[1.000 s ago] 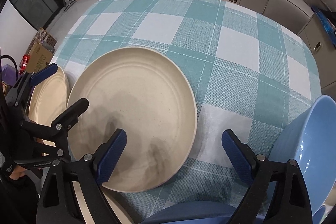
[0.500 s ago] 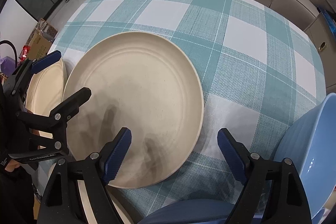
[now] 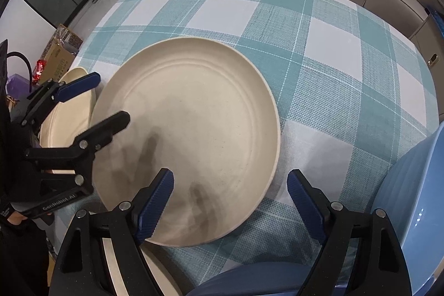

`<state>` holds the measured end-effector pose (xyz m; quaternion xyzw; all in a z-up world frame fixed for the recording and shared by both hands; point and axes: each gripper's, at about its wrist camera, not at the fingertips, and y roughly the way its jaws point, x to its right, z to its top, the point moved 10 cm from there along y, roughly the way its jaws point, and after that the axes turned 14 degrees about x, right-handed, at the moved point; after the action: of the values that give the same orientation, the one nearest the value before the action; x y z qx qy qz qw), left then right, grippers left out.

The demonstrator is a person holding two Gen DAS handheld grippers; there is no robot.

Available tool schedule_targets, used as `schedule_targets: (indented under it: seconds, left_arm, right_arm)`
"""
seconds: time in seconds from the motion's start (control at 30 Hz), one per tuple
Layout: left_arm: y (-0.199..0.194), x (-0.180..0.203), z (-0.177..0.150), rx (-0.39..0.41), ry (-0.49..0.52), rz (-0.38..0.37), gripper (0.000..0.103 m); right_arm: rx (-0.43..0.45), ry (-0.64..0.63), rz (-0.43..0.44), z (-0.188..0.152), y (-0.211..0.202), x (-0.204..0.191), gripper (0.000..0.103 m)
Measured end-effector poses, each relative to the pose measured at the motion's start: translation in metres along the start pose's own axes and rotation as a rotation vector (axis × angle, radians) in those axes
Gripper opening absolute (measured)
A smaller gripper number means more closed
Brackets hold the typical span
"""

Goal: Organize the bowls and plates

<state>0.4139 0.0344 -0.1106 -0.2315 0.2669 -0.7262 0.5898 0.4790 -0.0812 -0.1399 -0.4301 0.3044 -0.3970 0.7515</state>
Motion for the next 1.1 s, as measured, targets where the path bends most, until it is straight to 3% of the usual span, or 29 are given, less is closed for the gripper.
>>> schedule_targets:
  seconds: [0.2,0.53,0.73,0.9,1.1]
  left_arm:
    - [0.000,0.009,0.001,-0.005,0.017,-0.019,0.071]
    - [0.003,-0.012,-0.004,-0.020,-0.037,-0.001,0.071]
    - [0.011,-0.012,-0.014,-0.071,-0.060,-0.027,0.050]
    - [0.011,-0.011,-0.015,-0.079,-0.050,-0.025,0.040]
    - [0.011,-0.012,-0.015,-0.082,-0.052,-0.026,0.036]
  right_arm:
    - [0.006,-0.008,0.000,0.003,0.000,-0.006,0.087]
    - [-0.014,-0.012,-0.054,-0.004,0.006,0.014,0.087]
    - [-0.041,0.002,-0.017,-0.009,0.013,0.008,0.087]
    - [-0.045,0.003,0.006,-0.009,0.013,0.001,0.081]
    - [-0.040,0.012,0.009,-0.008,0.013,-0.001,0.077]
